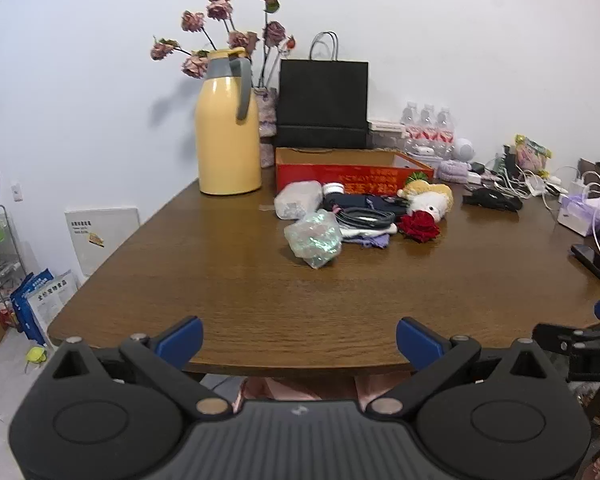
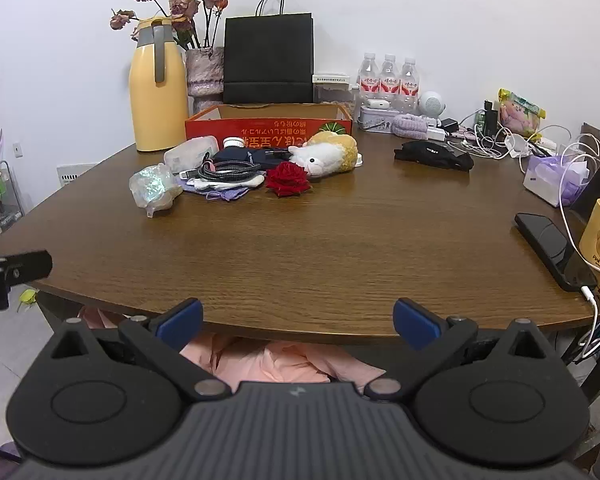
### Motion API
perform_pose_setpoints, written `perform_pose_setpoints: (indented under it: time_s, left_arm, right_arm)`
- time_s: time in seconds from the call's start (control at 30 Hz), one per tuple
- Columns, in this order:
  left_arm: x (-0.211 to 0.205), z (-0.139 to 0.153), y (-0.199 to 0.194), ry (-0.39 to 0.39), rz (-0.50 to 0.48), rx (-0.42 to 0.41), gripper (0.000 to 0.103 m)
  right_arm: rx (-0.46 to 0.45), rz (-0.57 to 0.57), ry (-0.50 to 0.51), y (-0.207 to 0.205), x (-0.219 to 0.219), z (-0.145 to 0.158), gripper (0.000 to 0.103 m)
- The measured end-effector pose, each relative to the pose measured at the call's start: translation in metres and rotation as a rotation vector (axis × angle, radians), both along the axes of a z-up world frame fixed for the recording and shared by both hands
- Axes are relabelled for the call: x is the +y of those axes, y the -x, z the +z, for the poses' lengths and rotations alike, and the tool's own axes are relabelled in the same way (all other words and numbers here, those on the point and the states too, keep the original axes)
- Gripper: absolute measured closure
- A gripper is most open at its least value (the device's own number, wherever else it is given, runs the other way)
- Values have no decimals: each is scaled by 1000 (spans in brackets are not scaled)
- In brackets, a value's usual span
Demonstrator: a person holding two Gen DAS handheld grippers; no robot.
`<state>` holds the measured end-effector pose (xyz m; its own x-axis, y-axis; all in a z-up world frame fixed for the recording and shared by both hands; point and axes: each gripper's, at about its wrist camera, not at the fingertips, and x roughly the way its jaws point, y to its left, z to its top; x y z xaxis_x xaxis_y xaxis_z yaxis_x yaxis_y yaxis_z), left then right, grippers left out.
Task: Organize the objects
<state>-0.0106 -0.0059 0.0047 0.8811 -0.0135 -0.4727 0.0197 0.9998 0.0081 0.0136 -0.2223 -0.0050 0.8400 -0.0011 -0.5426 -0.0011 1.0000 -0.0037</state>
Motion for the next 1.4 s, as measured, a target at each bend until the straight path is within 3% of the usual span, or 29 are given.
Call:
perform_pose_setpoints:
  time_s: [0.73, 1.0, 1.13, 1.33, 1.4]
  left_arm:
    - [1, -2, -5, -11, 11, 45, 0]
    - [0, -8, -9, -14, 3, 66, 0]
    - [-4, -15, -14, -22, -2, 84, 0]
    - [-10, -21, -58, -58, -18, 57, 1]
    - [-11, -18, -85, -47, -31, 30, 10]
  right_arm:
    - [-25, 36, 9, 1, 4, 4, 0]
    - [-5, 29, -30, -3, -1, -1, 0]
    - [4, 34, -104, -9, -4, -8, 0]
    - [-21, 53, -92, -49, -3, -14, 0]
    - [-63, 58, -54, -73, -1, -8, 0]
